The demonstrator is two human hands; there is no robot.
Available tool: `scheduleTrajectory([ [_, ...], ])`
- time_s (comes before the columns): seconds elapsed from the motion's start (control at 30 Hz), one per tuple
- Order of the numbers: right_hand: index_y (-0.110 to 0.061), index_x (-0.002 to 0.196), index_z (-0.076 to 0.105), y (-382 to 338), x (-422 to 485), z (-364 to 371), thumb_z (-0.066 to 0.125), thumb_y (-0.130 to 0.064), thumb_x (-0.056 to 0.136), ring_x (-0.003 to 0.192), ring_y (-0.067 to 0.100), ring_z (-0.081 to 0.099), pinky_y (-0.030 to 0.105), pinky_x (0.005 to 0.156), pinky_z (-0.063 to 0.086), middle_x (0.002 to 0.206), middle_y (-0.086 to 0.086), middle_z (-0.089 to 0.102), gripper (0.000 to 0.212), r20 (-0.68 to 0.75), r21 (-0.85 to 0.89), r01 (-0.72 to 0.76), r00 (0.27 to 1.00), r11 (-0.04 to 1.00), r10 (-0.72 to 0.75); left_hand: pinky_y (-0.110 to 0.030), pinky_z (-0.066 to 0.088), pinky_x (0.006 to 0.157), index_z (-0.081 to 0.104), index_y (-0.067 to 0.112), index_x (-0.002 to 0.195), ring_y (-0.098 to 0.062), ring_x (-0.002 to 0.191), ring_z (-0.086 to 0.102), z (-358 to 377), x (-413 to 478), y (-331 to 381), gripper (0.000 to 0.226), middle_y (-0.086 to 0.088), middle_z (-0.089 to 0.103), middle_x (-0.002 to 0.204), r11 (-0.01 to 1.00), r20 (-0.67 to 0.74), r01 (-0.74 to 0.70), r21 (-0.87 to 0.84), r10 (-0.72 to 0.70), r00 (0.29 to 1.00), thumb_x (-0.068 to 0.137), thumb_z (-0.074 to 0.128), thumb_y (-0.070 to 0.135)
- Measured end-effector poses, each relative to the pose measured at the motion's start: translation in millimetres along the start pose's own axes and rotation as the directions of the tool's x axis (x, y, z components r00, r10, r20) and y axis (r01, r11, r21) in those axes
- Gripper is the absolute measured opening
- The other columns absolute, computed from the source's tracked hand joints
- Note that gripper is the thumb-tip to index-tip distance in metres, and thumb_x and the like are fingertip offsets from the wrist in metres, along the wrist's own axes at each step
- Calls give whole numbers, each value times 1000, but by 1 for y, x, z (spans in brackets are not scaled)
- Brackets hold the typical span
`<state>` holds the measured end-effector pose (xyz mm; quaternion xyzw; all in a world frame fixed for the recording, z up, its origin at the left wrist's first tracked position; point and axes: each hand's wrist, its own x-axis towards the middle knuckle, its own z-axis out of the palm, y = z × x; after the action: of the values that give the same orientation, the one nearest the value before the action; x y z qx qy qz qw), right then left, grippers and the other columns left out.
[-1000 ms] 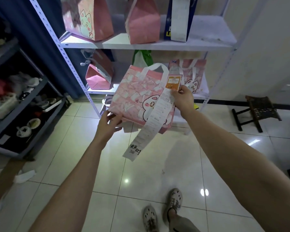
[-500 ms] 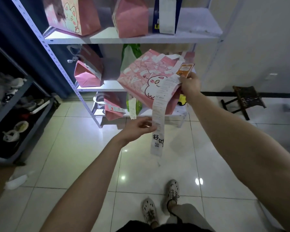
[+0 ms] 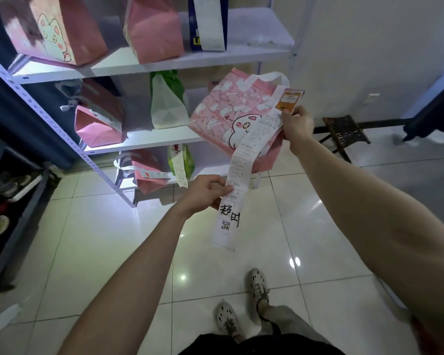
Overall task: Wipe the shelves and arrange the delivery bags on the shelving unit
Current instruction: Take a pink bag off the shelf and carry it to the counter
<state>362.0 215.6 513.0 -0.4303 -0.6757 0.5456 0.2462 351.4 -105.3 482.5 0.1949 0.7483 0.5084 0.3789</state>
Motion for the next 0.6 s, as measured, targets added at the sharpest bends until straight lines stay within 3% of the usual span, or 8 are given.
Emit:
scheduleTrajectory([
  [0.1,-33,93,67,-5,0,-36,62,-39,95,93,21,74,51,82,65,100,-1,75,8,-42,27,33,999,999,-32,-37,68,73,71,11,103,-22,84,81,16,18,1,8,-16,82,101,996,38,-3,84,-1,999,100,77,15],
  [0.17,-35,91,68,-4,5,-66,64,-41,94,93,21,75,51,81,64,100,-1,75,8,-84,19,70,994,997,-69,-37,67,76,69,7,117,-23,89,80,27,34,-3,21,-15,80,104,991,12,3,134,-5,1000,99,78,14],
  [0.3,-32,94,67,-10,12,-126,65,-38,100,90,18,77,48,80,66,101,-1,75,8,-126,39,125,985,991,-119,-45,68,81,64,18,128,-28,107,74,43,75,10,30,-11,72,122,999,-236,-27,47,37,971,101,75,26],
  [0.37,-29,95,66,-12,20,-155,65,-38,100,87,18,78,48,78,66,98,1,76,11,-141,51,147,980,988,-138,-50,67,86,57,19,138,-27,114,68,53,98,35,39,-8,64,132,997,-288,-78,28,82,954,104,72,31],
  [0.5,-31,96,66,-20,36,-217,66,-44,98,86,17,79,47,77,66,98,-2,77,13,-178,52,209,964,977,-197,-55,62,98,45,22,150,-24,126,60,83,146,101,53,-1,55,140,982,-259,-184,51,191,947,106,67,40],
  [0.6,-29,100,66,-31,41,-270,65,-42,101,84,14,78,45,77,66,98,-5,77,13,-231,51,249,945,967,-231,-54,62,98,41,23,158,-22,130,60,127,176,156,62,3,52,148,966,-168,-256,33,258,951,106,65,46],
])
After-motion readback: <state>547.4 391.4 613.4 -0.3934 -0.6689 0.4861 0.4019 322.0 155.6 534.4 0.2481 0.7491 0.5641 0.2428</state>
